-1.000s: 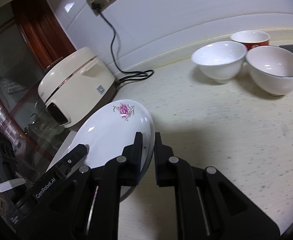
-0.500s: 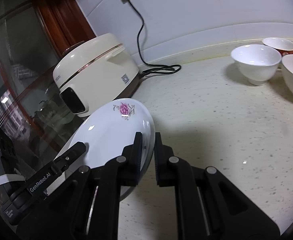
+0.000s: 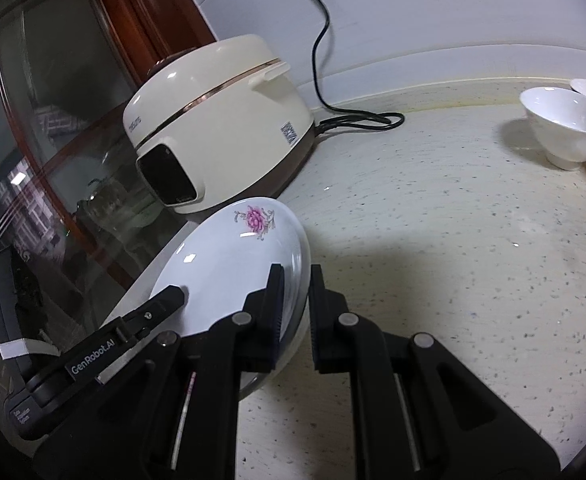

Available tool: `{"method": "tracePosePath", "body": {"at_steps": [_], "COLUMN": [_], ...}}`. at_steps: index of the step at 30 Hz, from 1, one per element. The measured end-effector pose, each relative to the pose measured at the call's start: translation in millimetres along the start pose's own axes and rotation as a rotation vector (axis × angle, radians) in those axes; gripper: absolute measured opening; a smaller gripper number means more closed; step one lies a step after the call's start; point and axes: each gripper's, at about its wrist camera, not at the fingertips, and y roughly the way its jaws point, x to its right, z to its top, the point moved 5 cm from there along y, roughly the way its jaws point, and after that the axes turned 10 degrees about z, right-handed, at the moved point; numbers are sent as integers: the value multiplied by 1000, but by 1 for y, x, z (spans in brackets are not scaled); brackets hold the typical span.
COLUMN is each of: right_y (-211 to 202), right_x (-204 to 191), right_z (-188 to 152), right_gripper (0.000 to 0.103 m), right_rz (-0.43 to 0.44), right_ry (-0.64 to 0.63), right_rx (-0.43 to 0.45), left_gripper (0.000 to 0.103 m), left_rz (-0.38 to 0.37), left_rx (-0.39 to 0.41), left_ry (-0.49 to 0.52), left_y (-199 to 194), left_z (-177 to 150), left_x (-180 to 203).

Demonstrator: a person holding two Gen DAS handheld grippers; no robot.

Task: Organize plates and bowls
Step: 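Lift the plate with both tools and carry it toward the plate stack, then lower the plate onto the stack and open both tools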

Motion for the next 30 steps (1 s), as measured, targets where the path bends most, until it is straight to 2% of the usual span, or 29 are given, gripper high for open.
{"method": "tracePosePath", "body": {"at_steps": [12,19,30], "right_y": [8,14,13], "right_x": [-3,-2,-3], "right_z": [-1,-3,-3], "right_gripper": [15,15,17], "right_rz": [13,-3,-9], "right_ry": [-6,-3,-8], "right_rx": [-25,-62,-55], "left_gripper": [20,25,26], "left_rz": [-16,-10,-10], "left_rx": [14,14,34], "left_ry": [-36,-38,-53], "left_y": [-3,-3,-6], "left_z": [-2,-2,-3], "left_x": [-6,-7,-8]}}
